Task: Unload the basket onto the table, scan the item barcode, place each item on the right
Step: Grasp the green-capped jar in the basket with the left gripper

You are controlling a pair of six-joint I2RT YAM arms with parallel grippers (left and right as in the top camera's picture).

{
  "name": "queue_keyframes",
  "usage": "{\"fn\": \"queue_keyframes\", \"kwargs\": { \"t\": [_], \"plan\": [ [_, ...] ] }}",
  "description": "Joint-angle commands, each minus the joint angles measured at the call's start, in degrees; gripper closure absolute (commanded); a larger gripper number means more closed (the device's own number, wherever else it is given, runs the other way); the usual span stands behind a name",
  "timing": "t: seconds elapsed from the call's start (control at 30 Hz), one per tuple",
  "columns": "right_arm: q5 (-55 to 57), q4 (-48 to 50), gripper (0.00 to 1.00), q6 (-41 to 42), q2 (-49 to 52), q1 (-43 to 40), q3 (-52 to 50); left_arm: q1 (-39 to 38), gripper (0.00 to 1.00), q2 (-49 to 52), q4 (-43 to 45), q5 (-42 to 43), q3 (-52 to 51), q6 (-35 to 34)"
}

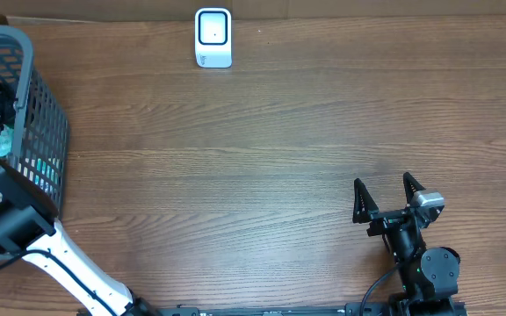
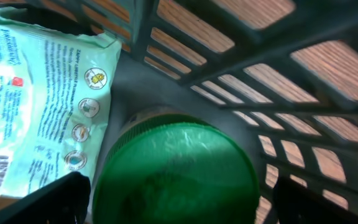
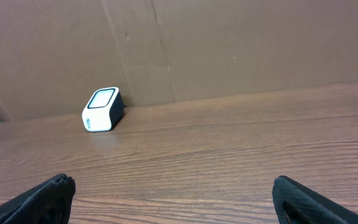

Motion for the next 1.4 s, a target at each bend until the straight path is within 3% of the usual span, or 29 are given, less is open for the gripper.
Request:
{"fn": "queue_keyframes", "kwargs": {
  "t": [0.0,0.1,0.23,0.27,0.73,1.1,1.37],
  "plan": [
    [0.26,0.42,0.0,-0.04,-0.68,-0.22,-0.59,-0.76,0.07,1.38,0.5,0.28,0.42,1.11],
    [0.26,0.42,0.0,-0.04,-0.68,-0.22,-0.59,-1.03,0.14,1.38,0.87,0.26,0.42,1.09],
    [0.28,0.42,0.0,-0.04,-0.68,-0.22,-0.59,-1.05,0.38,1.38,1.11,0.26,0.42,0.81],
    [0.26,0.42,0.0,-0.04,-0.68,-0.22,-0.59,-1.05,0.41,1.38,1.03,0.24,0.42,0.7],
    [0.26,0.42,0.0,-0.04,-0.68,-0.22,-0.59,-0.76,0.44,1.33,-3.43,0.24,4.31,-2.4],
    [0.26,0.42,0.0,-0.04,-0.68,-0.22,-0.59,-0.59,0.48,1.22,-19.32,0.61,28.33,-6.03],
    [0.26,0.39,0.0,-0.04,-0.68,-0.22,-0.59,-0.66,0.49,-1.25,-31.69,6.34,46.56,-6.03]
  ]
}}
